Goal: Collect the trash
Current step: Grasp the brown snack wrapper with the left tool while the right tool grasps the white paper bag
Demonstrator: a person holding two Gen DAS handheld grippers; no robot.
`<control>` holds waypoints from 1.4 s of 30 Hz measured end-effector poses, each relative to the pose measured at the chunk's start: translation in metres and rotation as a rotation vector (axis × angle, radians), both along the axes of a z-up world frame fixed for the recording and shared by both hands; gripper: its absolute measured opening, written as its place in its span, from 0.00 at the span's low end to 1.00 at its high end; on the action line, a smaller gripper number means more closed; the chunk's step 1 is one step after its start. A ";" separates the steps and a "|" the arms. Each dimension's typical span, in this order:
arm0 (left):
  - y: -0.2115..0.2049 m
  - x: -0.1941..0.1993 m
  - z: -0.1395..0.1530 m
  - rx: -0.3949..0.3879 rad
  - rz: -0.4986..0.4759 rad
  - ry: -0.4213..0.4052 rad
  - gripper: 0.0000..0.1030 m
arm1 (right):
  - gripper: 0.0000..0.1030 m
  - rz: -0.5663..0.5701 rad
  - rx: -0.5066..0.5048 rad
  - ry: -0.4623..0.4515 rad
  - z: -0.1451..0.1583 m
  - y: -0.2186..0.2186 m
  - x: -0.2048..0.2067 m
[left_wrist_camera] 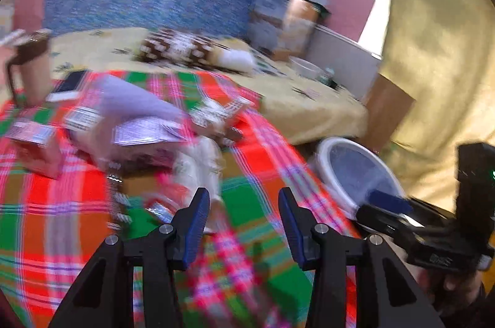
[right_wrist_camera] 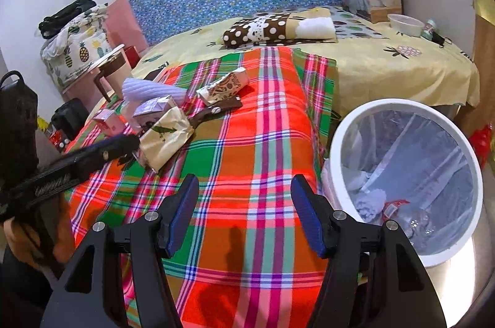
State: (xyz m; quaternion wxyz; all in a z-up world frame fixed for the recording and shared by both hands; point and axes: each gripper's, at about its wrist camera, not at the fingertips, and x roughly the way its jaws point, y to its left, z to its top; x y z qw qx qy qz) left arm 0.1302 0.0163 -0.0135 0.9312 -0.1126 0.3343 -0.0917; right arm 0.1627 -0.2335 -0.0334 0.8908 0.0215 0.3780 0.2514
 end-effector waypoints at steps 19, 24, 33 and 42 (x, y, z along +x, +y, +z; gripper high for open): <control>0.076 0.028 -0.021 0.028 0.245 0.051 0.46 | 0.61 0.034 -0.015 0.018 -0.004 0.011 0.005; 0.087 0.034 -0.025 0.025 0.283 0.053 0.46 | 0.61 0.035 -0.020 0.022 -0.005 0.011 0.007; 0.103 0.028 -0.033 -0.025 0.333 0.087 0.46 | 0.61 0.053 -0.021 0.029 -0.006 0.017 0.011; 0.115 0.017 -0.030 -0.092 0.353 0.077 0.47 | 0.61 0.093 -0.018 0.022 -0.003 0.029 0.011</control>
